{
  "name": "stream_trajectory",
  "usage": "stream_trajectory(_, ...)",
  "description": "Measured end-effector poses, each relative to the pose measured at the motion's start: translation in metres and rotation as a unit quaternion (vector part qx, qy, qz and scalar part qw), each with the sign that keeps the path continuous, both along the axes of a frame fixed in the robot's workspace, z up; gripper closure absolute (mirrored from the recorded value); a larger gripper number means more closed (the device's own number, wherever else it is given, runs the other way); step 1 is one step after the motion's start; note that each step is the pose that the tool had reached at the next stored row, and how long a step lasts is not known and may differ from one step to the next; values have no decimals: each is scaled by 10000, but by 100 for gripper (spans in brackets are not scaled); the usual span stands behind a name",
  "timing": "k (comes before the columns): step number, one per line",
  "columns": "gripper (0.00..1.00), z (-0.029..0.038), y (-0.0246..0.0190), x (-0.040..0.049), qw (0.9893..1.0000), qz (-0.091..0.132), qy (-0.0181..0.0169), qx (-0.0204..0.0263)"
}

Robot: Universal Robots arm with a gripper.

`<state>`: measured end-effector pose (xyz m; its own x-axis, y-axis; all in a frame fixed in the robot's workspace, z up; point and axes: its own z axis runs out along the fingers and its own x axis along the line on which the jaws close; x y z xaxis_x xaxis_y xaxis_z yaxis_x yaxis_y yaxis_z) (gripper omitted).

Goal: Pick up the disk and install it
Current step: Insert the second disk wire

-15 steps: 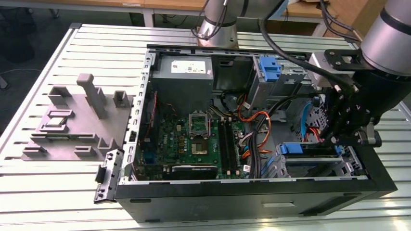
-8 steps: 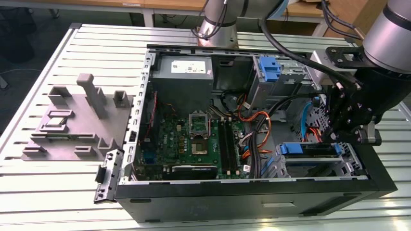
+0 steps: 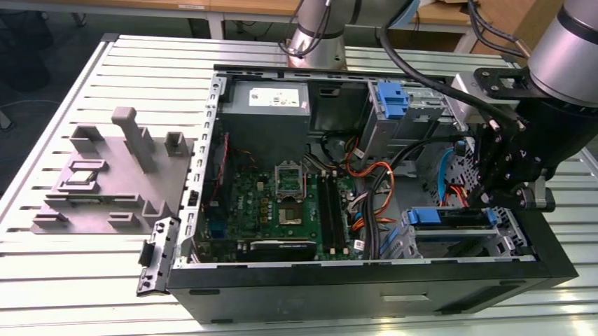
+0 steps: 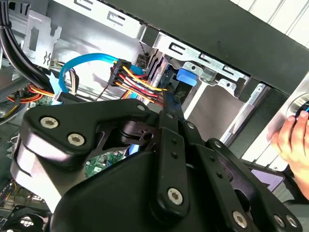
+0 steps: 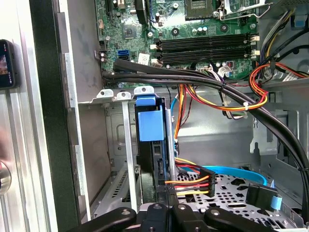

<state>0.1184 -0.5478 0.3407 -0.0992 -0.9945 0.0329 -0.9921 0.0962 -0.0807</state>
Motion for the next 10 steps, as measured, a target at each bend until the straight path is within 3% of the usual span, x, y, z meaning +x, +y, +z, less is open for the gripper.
stream_trajectory(10, 90, 1, 0, -34, 10000, 0, 1, -1)
